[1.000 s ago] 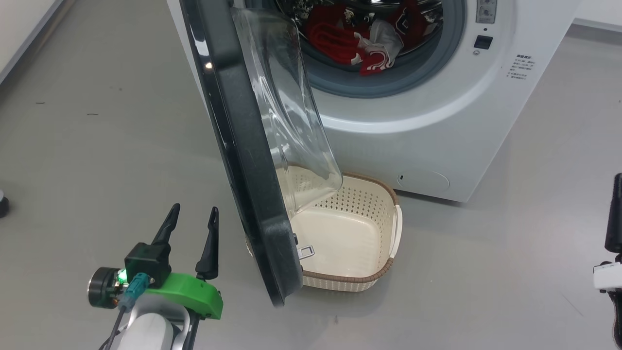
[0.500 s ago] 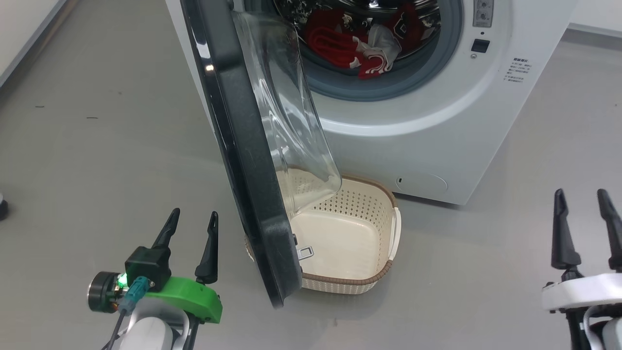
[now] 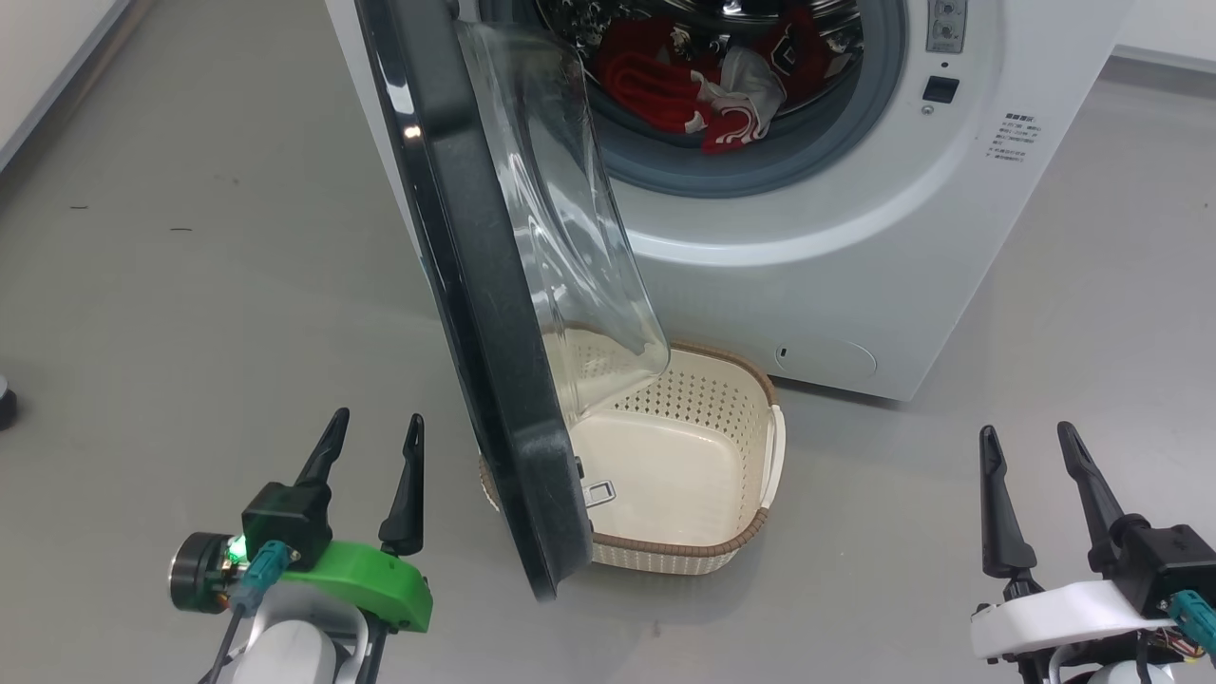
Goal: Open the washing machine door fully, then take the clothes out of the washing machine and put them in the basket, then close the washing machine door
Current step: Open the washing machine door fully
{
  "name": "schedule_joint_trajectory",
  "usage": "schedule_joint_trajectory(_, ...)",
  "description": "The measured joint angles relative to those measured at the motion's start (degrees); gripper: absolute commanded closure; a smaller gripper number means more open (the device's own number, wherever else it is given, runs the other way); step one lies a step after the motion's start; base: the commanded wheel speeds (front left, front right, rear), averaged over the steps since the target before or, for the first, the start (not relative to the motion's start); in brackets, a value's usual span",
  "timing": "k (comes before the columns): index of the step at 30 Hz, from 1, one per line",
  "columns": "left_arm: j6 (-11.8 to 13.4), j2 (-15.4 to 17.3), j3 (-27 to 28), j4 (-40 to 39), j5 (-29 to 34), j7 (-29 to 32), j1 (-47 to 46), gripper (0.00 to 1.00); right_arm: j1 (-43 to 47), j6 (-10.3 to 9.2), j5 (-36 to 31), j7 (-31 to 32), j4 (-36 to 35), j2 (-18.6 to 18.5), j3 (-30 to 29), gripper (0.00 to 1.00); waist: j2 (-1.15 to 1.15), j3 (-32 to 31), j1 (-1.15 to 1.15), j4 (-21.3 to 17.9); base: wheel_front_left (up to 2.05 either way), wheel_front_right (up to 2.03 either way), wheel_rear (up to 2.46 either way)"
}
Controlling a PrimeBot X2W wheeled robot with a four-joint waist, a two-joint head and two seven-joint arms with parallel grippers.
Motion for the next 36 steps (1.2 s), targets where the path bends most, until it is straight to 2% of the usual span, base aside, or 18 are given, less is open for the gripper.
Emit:
schedule_joint_trajectory(17,-0.09,0.0,0.18,0.32,0.0,0.0,0.04,0.0,0.05,1.67,-2.72,0.0,0.12,3.21,-1.55,0.0,0.0,0.32,0.0,0.13,0.0,0.0,0.0)
schedule_joint_trajectory(18,-0.09,0.0,0.18,0.35,0.0,0.0,0.05,1.0,0.05,1.87,-2.78,0.0,0.13,3.26,-1.71,0.0,0.0,0.34,0.0,0.14,0.0,0.0,0.0)
schedule_joint_trajectory(31,-0.23,0.0,0.19,0.55,-0.21,0.0,0.28,1.0,0.05,2.92,-3.31,0.0,0.65,4.39,-3.52,0.0,0.0,0.49,0.0,0.35,0.0,0.0,0.0)
schedule_joint_trajectory(36,-0.11,-0.01,1.68,-1.7,-0.62,0.0,0.65,1.0,0.05,3.42,-3.41,0.0,0.92,4.82,-4.27,0.0,0.0,0.34,0.0,0.42,0.0,0.0,0.0)
